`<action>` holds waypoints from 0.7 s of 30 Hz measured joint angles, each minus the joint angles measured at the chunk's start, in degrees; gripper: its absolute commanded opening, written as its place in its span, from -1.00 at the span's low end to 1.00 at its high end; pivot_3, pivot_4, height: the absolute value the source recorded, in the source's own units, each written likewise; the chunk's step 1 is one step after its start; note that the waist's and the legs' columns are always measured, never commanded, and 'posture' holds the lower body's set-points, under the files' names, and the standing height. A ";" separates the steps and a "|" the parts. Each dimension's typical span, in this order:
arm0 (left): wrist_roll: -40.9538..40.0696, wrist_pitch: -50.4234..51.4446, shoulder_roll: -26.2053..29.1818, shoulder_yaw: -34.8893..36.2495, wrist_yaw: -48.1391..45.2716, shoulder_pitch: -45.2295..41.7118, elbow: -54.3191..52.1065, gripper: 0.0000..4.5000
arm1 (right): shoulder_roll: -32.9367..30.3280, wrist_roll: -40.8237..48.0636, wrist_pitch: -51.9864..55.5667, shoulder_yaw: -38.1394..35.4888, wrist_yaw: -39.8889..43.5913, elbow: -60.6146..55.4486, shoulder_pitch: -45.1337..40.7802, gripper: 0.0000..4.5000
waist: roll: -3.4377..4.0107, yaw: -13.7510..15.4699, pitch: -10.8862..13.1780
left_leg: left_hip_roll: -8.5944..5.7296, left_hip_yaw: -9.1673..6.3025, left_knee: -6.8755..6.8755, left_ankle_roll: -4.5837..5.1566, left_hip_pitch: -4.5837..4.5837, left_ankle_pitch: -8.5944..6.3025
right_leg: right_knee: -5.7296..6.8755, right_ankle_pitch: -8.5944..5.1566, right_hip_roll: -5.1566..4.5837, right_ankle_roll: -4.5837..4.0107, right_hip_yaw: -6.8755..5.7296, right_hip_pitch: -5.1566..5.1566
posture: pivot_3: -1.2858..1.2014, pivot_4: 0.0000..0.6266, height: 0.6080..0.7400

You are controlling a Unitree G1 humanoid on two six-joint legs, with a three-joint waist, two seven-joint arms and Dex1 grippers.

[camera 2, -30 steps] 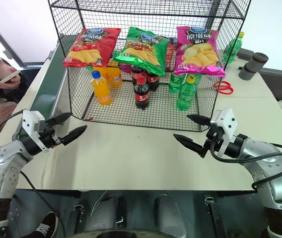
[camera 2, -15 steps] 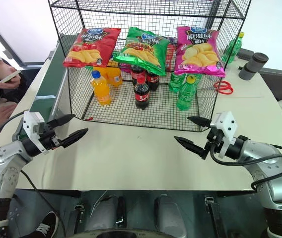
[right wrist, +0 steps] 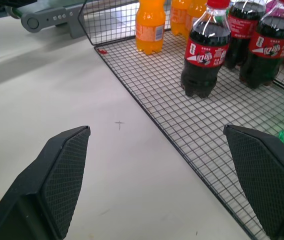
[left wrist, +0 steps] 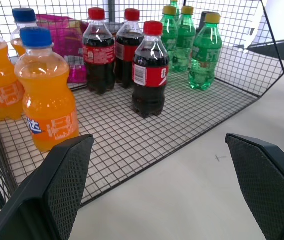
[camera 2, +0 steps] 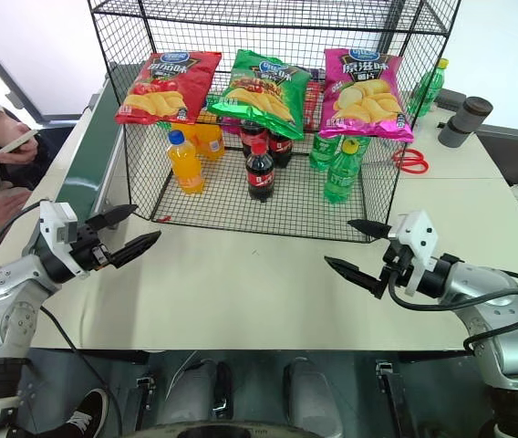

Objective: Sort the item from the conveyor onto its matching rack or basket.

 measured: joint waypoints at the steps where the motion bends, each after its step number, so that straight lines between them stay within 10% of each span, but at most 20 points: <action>1: 0.22 -0.38 -0.07 -0.27 -0.23 -0.59 0.46 1.00 | 0.00 0.00 -0.11 -0.22 -0.21 -0.26 0.44 0.98 | 0.00 0.04 0.00 | -0.01 0.00 0.01 0.00 0.00 0.00 | 0.00 0.00 0.00 0.00 0.00 0.01 | 0.03 -0.52 1.00; 21: 3.47 -4.38 -1.58 -2.93 -3.39 -6.94 8.36 1.00 | 0.05 -0.91 -1.57 -1.87 -2.14 -1.93 4.23 0.98 | 0.00 0.02 0.00 | -0.02 0.00 0.01 0.00 0.01 0.00 | 0.02 0.00 0.02 0.01 0.00 0.02 | 0.03 -0.52 1.00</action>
